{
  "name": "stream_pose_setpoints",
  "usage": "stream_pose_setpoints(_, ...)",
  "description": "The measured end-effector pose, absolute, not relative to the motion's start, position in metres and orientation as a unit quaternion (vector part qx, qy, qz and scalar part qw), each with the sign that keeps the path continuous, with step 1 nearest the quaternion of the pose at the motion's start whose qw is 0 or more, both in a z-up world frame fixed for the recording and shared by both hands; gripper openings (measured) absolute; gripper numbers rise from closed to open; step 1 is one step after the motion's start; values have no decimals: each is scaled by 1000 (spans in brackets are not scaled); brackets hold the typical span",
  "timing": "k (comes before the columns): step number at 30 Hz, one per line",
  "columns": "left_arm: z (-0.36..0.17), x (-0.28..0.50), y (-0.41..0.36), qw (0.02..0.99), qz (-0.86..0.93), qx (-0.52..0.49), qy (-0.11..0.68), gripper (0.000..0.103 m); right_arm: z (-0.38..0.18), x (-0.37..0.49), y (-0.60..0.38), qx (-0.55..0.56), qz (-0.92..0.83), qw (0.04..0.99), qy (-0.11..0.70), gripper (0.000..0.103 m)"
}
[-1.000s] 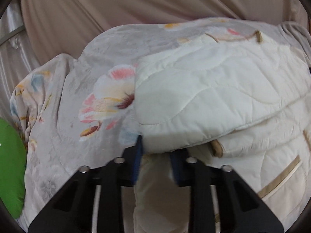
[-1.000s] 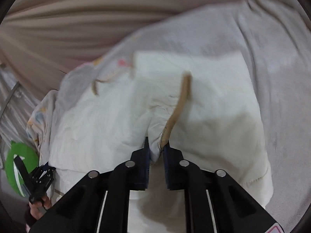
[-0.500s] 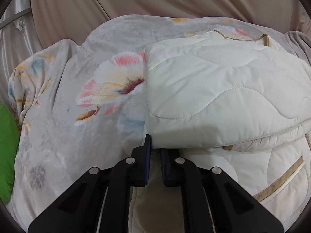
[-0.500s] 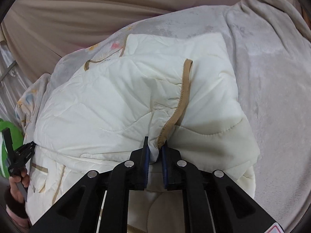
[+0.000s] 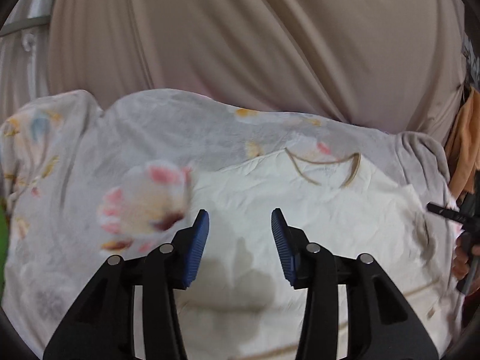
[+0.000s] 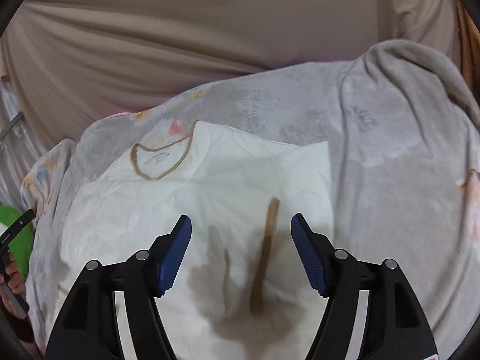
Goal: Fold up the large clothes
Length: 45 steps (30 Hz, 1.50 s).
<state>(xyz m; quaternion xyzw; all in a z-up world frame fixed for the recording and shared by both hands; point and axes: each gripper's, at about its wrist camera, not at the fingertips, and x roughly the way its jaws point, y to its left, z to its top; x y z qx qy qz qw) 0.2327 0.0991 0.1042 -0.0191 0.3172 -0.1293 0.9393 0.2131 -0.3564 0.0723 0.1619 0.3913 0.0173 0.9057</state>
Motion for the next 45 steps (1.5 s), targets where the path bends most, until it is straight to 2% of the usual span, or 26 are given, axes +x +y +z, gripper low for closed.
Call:
stream_pose_setpoints(1,100,249,91,935,-131,-27,329,42,64,226,-358,171,7,900,402,67)
stream_pose_setpoints(3,86,279,75,927,-120,-31,353,41,42,253,-357,190,-8,880,434,39)
stream_pose_setpoints(4,79,290,68,925,-116,-23,362,40,38,259,-353,193,-3,875,445,17)
stream_pose_setpoints(5,71,300,60,924,-106,-7,366,37,40,260,-347,188,9,879,438,13)
stream_pose_setpoints(9,32,315,52,913,-84,35,397,35,80,224,-326,122,35,932,338,10)
stream_pose_setpoints(11,9,317,60,912,-70,41,403,35,69,223,-333,119,23,926,358,10)
stream_pose_setpoints(13,1,313,65,917,-72,38,391,35,25,238,-344,118,-1,896,428,10)
stream_pose_setpoints(14,1,312,64,919,-70,39,387,35,6,241,-347,130,14,890,438,10)
stream_pose_setpoints(16,1,312,62,919,-66,46,387,36,11,238,-345,127,8,897,423,13)
stream_pose_setpoints(17,3,311,64,920,-61,45,386,37,17,234,-343,121,0,900,418,22)
stream_pose_setpoints(19,12,300,73,922,-55,39,380,38,31,220,-340,118,-12,908,402,30)
stream_pose_setpoints(21,24,277,87,922,-78,20,380,49,44,195,-345,141,-1,909,393,45)
stream_pose_setpoints(22,28,261,95,918,-92,14,386,62,47,182,-348,148,-1,907,394,56)
stream_pose_setpoints(23,31,244,103,914,-100,9,393,75,48,167,-351,150,-7,904,401,61)
stream_pose_setpoints(25,28,215,119,906,-110,-2,410,87,44,134,-360,151,-23,894,421,65)
stream_pose_setpoints(29,-2,170,150,873,-113,-25,473,87,8,76,-380,210,-21,854,476,69)
stream_pose_setpoints(30,-12,164,155,863,-113,-34,491,87,-2,68,-380,228,-10,844,486,69)
stream_pose_setpoints(31,-13,156,156,869,-114,-31,480,81,-1,59,-377,221,-12,855,470,64)
stream_pose_setpoints(32,-10,152,153,873,-120,-15,473,62,2,55,-368,192,-11,861,471,37)
stream_pose_setpoints(33,-7,148,148,869,-134,-11,477,52,5,53,-360,183,2,863,472,27)
stream_pose_setpoints(34,-3,145,146,867,-137,-13,478,30,11,49,-355,179,-4,867,464,16)
stream_pose_setpoints(35,3,140,144,869,-131,-4,478,14,18,44,-353,173,-9,872,458,13)
stream_pose_setpoints(39,14,117,153,869,-130,12,477,15,38,17,-355,175,-3,880,441,11)
stream_pose_setpoints(43,28,100,159,885,-110,31,452,20,22,23,-362,135,-28,860,492,21)
stream_pose_setpoints(45,55,99,157,901,-117,18,417,24,43,28,-367,131,-42,872,469,21)
